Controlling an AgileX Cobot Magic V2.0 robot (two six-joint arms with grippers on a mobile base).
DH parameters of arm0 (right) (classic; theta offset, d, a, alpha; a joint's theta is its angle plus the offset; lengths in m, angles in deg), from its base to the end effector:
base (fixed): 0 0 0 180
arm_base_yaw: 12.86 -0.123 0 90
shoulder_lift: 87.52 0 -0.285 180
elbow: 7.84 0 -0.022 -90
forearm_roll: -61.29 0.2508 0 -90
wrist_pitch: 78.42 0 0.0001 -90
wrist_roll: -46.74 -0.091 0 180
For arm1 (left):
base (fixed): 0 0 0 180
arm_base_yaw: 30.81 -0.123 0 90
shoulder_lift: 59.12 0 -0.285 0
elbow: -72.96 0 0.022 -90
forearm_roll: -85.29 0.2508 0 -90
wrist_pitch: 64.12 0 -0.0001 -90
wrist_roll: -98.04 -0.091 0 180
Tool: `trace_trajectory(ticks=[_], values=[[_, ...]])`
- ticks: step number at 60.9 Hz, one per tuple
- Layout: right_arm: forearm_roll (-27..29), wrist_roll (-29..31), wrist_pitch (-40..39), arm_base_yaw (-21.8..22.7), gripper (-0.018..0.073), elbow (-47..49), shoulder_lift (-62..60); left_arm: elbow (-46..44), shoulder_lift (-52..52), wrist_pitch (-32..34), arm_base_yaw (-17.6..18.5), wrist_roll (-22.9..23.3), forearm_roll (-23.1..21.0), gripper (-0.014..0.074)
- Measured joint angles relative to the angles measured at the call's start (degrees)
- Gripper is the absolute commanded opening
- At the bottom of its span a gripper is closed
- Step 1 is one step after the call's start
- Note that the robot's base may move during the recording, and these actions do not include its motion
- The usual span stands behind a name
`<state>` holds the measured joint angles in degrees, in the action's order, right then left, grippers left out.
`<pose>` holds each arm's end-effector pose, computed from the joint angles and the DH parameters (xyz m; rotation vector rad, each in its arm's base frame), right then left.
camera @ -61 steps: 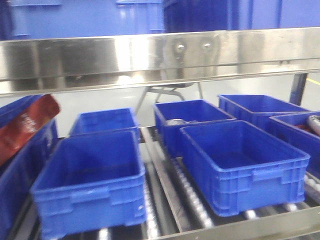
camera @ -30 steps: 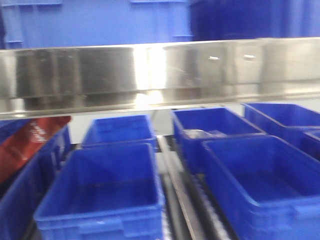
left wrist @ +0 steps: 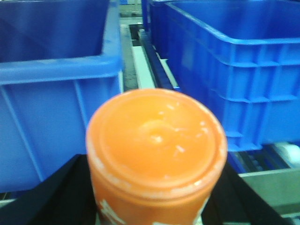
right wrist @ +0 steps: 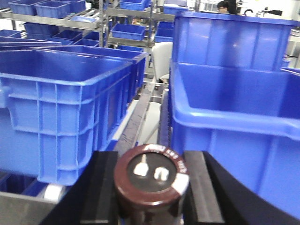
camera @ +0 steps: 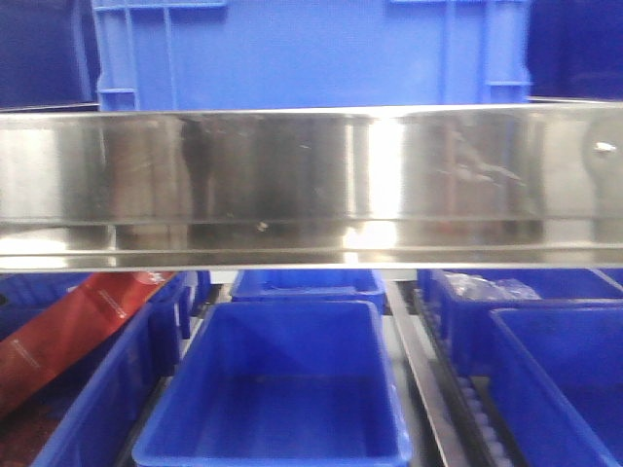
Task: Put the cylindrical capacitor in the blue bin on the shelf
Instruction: 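Drive up to the shelf and stop facing the blue bins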
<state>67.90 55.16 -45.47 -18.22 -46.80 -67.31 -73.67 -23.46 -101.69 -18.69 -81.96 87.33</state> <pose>0.0267 0.0082 0.3657 -0.1636 1.5970 0.0840 0.0805 -0.0153 0.3734 0.2077 1.8499 -0.1069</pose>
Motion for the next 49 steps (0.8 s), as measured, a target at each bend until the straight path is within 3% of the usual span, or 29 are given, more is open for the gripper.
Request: trace_trajectory(ticks=[49], values=[[0.0,0.0,0.0,0.0,-0.0042,0.0,0.0,0.0,0.0,0.0,0.0,0.0,0.0,-0.0111]])
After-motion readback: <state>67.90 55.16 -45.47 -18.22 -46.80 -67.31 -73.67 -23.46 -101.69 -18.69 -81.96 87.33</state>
